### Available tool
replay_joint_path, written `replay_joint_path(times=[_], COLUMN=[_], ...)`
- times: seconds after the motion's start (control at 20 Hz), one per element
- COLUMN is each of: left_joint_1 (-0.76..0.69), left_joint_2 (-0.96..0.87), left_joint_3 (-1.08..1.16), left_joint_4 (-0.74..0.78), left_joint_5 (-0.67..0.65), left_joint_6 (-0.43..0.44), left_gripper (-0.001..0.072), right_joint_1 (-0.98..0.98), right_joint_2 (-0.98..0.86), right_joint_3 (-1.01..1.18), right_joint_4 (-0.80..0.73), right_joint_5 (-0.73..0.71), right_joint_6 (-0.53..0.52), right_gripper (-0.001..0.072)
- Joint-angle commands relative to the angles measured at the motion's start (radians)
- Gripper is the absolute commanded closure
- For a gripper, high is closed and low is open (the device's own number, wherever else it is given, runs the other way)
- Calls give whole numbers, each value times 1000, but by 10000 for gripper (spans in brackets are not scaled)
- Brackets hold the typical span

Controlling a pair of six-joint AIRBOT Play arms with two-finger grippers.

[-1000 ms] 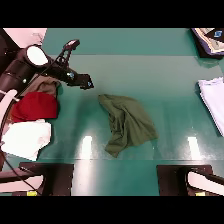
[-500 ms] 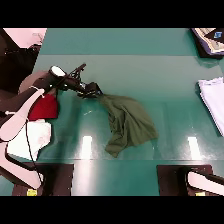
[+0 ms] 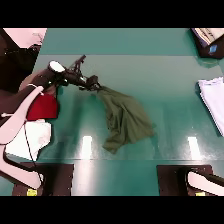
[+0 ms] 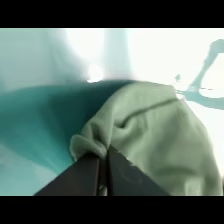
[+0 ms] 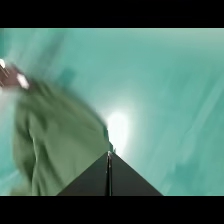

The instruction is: Fold the shirts.

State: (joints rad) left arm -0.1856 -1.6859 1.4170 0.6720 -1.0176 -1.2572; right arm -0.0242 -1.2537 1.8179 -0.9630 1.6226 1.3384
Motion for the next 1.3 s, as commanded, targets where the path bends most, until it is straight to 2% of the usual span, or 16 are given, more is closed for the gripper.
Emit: replay_joint_path(times=[0.0, 0.05, 0.1, 0.15, 0.2, 0.35, 0.55, 0.7, 1.05, 1.1, 1.15, 1.25], left_joint_1=[20, 20, 20, 20, 20, 20, 20, 20, 20, 20, 20, 20], left_joint_2=[158, 205, 249, 285, 314, 351, 351, 351, 351, 351, 351, 351], left_joint_3=[26, 26, 26, 26, 26, 26, 24, 24, 24, 24, 24, 24], left_joint_4=[193, 245, 296, 336, 364, 380, 384, 384, 385, 385, 385, 385], left_joint_5=[-22, -34, -47, -54, -61, -98, -133, -135, -179, -187, -196, -212], left_joint_6=[0, 0, 0, 0, -1, -22, -43, -53, -52, -52, -52, -52], left_gripper=[678, 677, 677, 678, 677, 677, 677, 677, 677, 677, 677, 677], right_joint_1=[0, 2, 6, 17, 31, 128, 328, 464, 599, 600, 600, 600], right_joint_2=[80, 107, 133, 156, 170, 175, 175, 169, -61, -88, -109, -130], right_joint_3=[-279, -395, -517, -652, -774, -1105, -1337, -1377, -1192, -1159, -1134, -1101], right_joint_4=[-26, -17, -1, 29, 67, 239, 447, 529, 550, 549, 549, 549], right_joint_5=[-21, -56, -94, -138, -183, -363, -624, -741, -797, -796, -787, -771], right_joint_6=[9, 14, 16, 16, 16, 13, -23, -23, -51, -55, -64, -73], right_gripper=[692, 677, 499, 218, 156, 158, 159, 160, 161, 216, 336, 420])
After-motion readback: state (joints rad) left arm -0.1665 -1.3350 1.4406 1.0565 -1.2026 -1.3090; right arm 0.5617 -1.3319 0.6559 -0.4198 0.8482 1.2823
